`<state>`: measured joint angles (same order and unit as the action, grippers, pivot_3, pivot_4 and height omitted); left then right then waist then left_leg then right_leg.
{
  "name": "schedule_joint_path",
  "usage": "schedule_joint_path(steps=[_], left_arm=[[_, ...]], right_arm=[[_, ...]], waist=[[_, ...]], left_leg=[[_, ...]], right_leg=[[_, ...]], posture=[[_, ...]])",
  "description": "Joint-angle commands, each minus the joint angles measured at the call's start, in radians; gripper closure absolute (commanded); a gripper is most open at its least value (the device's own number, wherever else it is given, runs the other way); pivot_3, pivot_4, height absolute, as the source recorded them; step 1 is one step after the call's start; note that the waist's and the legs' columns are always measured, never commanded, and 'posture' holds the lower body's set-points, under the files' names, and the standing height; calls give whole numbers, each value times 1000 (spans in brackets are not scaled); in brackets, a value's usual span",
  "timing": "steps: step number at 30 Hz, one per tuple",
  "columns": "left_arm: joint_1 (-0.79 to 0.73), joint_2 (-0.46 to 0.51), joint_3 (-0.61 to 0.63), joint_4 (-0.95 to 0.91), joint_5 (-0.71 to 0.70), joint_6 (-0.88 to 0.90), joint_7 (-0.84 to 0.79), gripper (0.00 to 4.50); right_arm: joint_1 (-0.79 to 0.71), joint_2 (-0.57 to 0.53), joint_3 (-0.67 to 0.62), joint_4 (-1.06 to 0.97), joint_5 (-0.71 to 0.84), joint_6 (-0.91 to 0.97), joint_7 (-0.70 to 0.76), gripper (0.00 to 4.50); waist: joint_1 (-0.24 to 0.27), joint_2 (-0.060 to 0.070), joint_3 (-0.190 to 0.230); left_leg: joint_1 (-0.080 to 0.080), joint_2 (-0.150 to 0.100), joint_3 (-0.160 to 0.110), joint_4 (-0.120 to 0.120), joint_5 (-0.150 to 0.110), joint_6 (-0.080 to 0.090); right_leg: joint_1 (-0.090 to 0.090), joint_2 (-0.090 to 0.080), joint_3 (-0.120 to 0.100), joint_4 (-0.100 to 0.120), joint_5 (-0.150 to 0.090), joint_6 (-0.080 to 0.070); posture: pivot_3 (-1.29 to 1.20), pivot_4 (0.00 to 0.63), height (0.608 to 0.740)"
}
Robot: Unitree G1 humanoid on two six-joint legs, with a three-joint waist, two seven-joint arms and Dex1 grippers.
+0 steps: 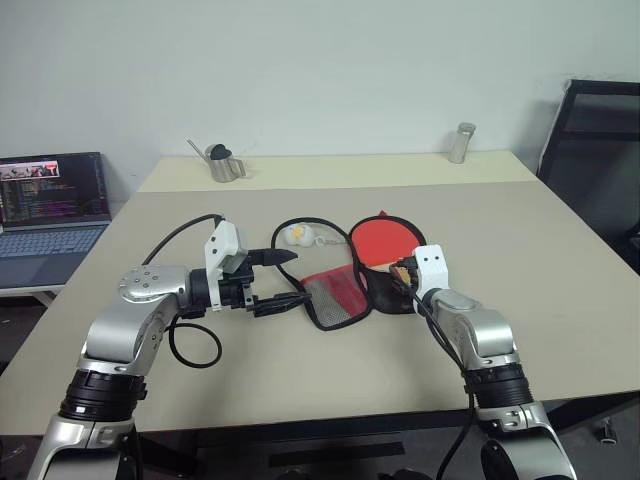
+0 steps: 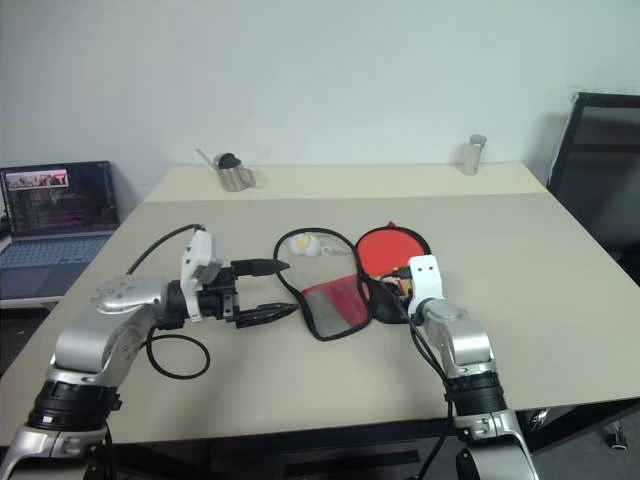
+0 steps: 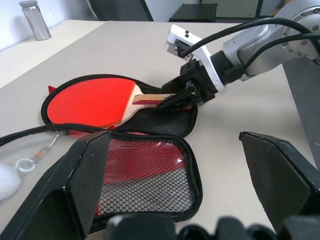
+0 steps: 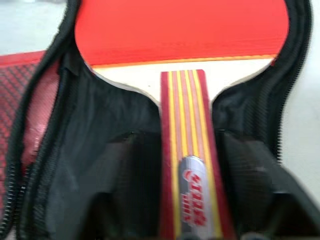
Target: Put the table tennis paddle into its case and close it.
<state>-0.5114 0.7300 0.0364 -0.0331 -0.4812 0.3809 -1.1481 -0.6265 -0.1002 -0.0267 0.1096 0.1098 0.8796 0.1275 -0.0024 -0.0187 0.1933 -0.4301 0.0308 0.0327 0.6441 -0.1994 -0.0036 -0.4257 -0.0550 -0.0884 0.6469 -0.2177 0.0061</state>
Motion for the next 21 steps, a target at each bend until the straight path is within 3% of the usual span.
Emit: schedule_joint_path(steps=[1,10,16,21], left_arm=[[-1,6,22,-34,-4,-16,2,0],[2,5,21,-31,-3,-20,2,0],[17,19,41,-12,10,-32,13,0],[16,15,51,30,30,-49,34,0]], right_arm=[[-11,13,-23,-78,33,35,-1,61],[6,2,-30,-163,75,99,22,26],[42,-88,-93,-391,264,223,193,26],[57,-202,-143,-424,333,271,264,26]], waist=[[0,0,0],[0,0,0],[1,0,0],[1,0,0]], left_leg=[[0,0,0,0,0,0],[0,0,0,0,0,0],[0,1,0,0,0,0],[0,1,-1,0,0,0]], right_leg=[[0,0,0,0,0,0],[0,0,0,0,0,0],[0,0,0,0,0,0],[0,0,-2,0,0,0]], posture=[[0,150,740],[0,150,740],[0,150,740],[0,150,740]])
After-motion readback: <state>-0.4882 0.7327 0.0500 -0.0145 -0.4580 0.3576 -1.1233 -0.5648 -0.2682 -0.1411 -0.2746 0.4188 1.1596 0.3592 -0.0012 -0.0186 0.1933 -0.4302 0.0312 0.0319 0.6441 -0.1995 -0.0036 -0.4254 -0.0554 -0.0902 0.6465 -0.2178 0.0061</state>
